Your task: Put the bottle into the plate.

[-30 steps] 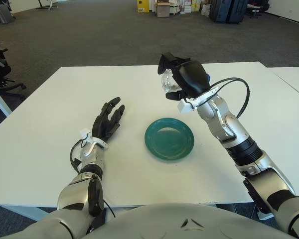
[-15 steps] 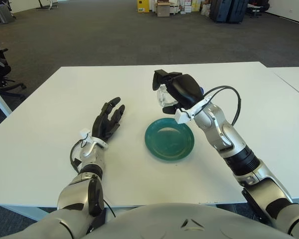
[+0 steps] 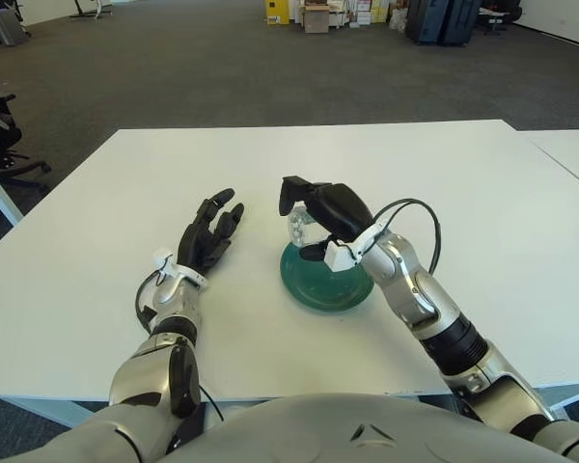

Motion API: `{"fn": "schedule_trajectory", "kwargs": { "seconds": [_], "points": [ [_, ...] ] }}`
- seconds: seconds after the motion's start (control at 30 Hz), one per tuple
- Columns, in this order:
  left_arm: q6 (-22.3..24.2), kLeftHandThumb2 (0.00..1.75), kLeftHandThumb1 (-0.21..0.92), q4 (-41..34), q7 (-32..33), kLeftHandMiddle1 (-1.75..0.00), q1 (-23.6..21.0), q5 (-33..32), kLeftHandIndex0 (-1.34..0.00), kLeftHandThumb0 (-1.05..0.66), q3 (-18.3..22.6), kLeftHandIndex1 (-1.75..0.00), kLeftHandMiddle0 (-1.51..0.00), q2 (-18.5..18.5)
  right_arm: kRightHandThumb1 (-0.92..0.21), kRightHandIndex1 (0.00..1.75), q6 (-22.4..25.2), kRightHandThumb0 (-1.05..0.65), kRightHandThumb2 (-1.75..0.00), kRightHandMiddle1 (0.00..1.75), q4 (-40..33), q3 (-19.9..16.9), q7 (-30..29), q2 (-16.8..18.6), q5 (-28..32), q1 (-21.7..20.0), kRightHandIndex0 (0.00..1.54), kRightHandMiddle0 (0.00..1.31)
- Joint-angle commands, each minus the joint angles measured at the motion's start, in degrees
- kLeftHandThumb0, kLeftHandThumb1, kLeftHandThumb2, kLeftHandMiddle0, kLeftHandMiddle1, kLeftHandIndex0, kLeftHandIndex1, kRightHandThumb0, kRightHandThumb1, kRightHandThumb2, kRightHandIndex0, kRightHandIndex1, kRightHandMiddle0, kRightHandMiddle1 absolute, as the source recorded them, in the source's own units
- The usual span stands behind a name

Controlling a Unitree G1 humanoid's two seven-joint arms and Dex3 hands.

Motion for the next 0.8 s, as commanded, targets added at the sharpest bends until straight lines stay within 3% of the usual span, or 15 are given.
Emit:
{"fn": "schedule_trajectory", "kwargs": {
  "seconds": [0.0, 0.57, 0.63, 0.67, 0.73, 0.77],
  "points": [
    [1.9, 0.54, 0.92, 2.0, 0.5, -0.01, 2.2, 0.3, -0.06, -0.59, 0.0, -0.94, -0.55, -0.2, -0.06, 1.74, -0.6, 0.00, -1.61, 1.75, 1.3, -1.4, -1.3, 1.1, 1.7, -0.8, 0.79, 0.58],
    [2.1, 0.52, 0.92, 1.9, 1.5, -0.01, 2.4, 0.6, -0.08, -0.61, -0.2, -0.96, -0.56, 0.2, -0.04, 1.73, -1.4, 0.00, -1.64, 1.75, 4.0, -0.6, -4.1, 1.9, 0.6, -1.1, 0.81, 0.61],
    [2.2, 0.50, 0.92, 1.9, 1.9, -0.01, 2.5, 0.7, -0.08, -0.62, -0.2, -0.96, -0.55, 0.3, -0.18, 1.74, -2.5, 0.00, -1.45, 1.64, 4.5, -0.2, -5.0, 1.2, -0.7, -1.6, 0.72, 0.55],
    [2.2, 0.49, 0.92, 2.0, 2.2, -0.01, 2.5, 0.8, -0.07, -0.62, -0.2, -0.96, -0.55, 0.4, -0.37, 1.74, -3.2, 0.00, -1.18, 1.55, 4.7, 0.0, -5.4, 0.7, -1.2, -1.9, 0.57, 0.51],
    [2.3, 0.49, 0.92, 2.1, 2.4, -0.01, 2.7, 0.8, -0.06, -0.63, -0.2, -0.95, -0.54, 0.5, -0.57, 1.74, -4.2, 0.00, -0.91, 1.47, 5.0, 0.2, -5.7, -0.1, -2.0, -2.2, 0.42, 0.46],
    [2.4, 0.48, 0.92, 2.6, 2.8, -0.01, 2.9, 0.8, -0.06, -0.63, -0.1, -0.95, -0.54, 0.6, -0.69, 1.69, -5.1, -0.13, -0.72, 1.51, 5.3, 0.5, -5.4, -1.0, -2.7, -2.8, 0.27, 0.43]
  ]
}}
